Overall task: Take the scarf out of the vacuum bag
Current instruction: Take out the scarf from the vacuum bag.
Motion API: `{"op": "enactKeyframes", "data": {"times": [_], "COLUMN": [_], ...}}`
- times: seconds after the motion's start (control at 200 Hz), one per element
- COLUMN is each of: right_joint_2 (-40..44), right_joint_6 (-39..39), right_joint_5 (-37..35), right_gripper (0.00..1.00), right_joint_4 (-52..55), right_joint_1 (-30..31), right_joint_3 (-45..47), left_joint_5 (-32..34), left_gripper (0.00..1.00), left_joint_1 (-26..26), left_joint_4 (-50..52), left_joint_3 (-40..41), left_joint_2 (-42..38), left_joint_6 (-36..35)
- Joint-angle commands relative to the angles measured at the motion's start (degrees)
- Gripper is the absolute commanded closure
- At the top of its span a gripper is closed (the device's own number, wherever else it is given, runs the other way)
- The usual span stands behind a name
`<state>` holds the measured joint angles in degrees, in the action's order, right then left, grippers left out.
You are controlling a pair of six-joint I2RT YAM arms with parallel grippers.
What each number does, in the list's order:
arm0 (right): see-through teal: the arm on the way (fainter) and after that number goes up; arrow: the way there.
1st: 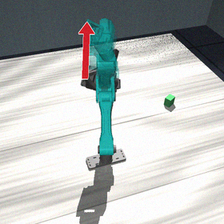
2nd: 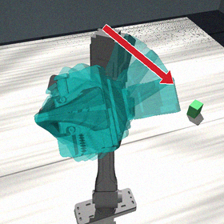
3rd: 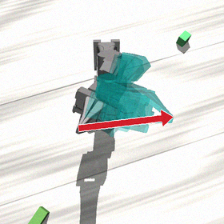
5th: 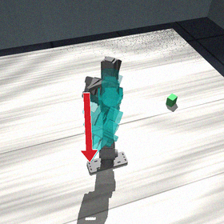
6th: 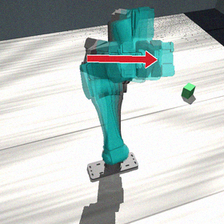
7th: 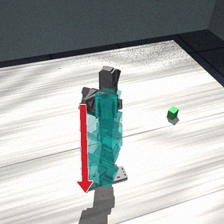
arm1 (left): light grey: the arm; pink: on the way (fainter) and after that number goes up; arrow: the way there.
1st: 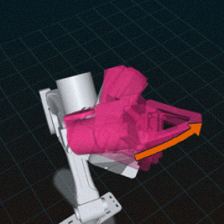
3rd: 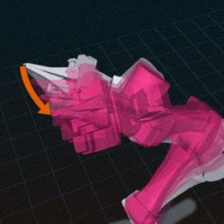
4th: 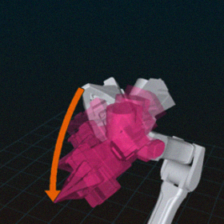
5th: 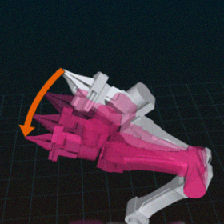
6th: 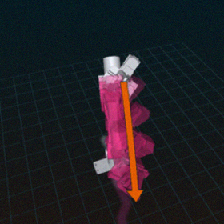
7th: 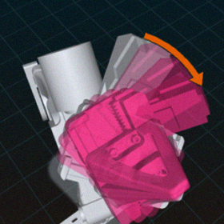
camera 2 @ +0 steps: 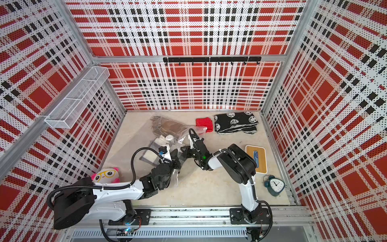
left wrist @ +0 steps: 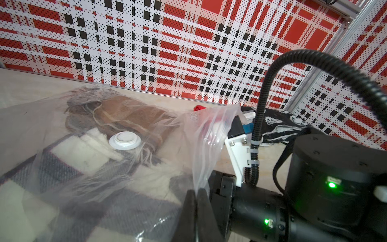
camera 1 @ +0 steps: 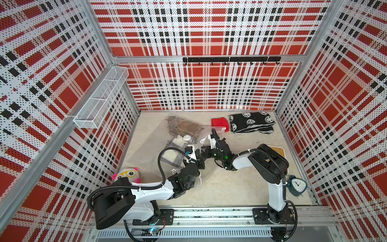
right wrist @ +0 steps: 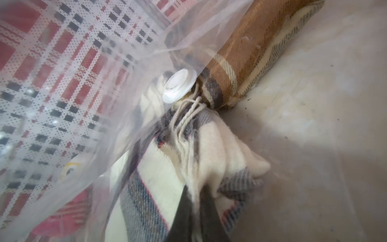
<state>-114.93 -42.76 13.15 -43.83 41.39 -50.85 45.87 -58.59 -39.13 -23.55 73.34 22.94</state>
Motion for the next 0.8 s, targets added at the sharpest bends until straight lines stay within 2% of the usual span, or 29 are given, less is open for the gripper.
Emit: {"op": "enactKeyframes", "data": {"times": [0.0, 0.05, 0.175, 0.19, 0.225, 0.235, 0.371, 0.536, 0.561, 0.596, 0.656, 0.797], "right_joint_2": [3.40, 4.96, 9.50, 10.04, 11.19, 11.57, 17.92, 25.54, 26.26, 27.49, 28.95, 28.13], "right_joint_6": [1.20, 1.89, 3.61, 3.92, 4.63, 4.78, 5.25, 10.58, 13.53, 15.92, 18.96, 15.95], "right_joint_5": [1.14, 0.61, -3.35, -3.95, -5.92, -6.55, -12.74, -18.31, -19.60, -19.09, -13.80, -14.59], "right_gripper": [0.59, 0.46, 0.27, 0.22, 0.02, 0.00, 0.00, 0.00, 0.00, 0.00, 0.00, 0.00], "right_joint_4": [-2.57, -1.54, -0.68, -0.69, -0.83, -0.84, -1.98, -6.52, -6.56, -7.79, -11.30, -7.10], "right_joint_1": [0.01, 0.01, 0.36, 0.44, 0.86, 0.93, 1.75, 3.02, 3.24, 3.35, 3.17, 1.78], "right_joint_3": [2.38, 2.94, 5.82, 6.38, 7.66, 8.10, 13.51, 21.20, 21.95, 23.02, 25.19, 24.49], "left_joint_5": [1.15, 0.77, 0.46, 0.38, 0.19, 0.23, 0.76, 0.65, 0.62, 0.50, 0.50, 0.31], "left_gripper": [1.00, 1.00, 1.00, 1.00, 1.00, 1.00, 1.00, 1.00, 1.00, 1.00, 1.00, 1.00], "left_joint_1": [-0.36, -0.78, -0.78, -0.68, -0.65, -0.65, -0.73, -0.57, -0.56, -0.56, -0.51, -0.65], "left_joint_4": [-0.27, -1.02, -2.63, -2.86, -3.15, -3.21, -4.76, -5.20, -5.22, -5.23, -5.20, -6.62], "left_joint_3": [2.34, 3.41, 5.71, 5.93, 6.37, 6.51, 8.18, 8.53, 8.52, 8.37, 8.02, 7.61], "left_joint_2": [-1.27, -2.03, -3.45, -3.58, -3.63, -3.68, -3.91, -3.10, -3.01, -2.60, -1.95, -0.69], "left_joint_6": [0.62, 0.49, 1.14, 1.14, 1.25, 1.32, 1.85, 2.33, 2.52, 2.64, 2.73, 2.31]}}
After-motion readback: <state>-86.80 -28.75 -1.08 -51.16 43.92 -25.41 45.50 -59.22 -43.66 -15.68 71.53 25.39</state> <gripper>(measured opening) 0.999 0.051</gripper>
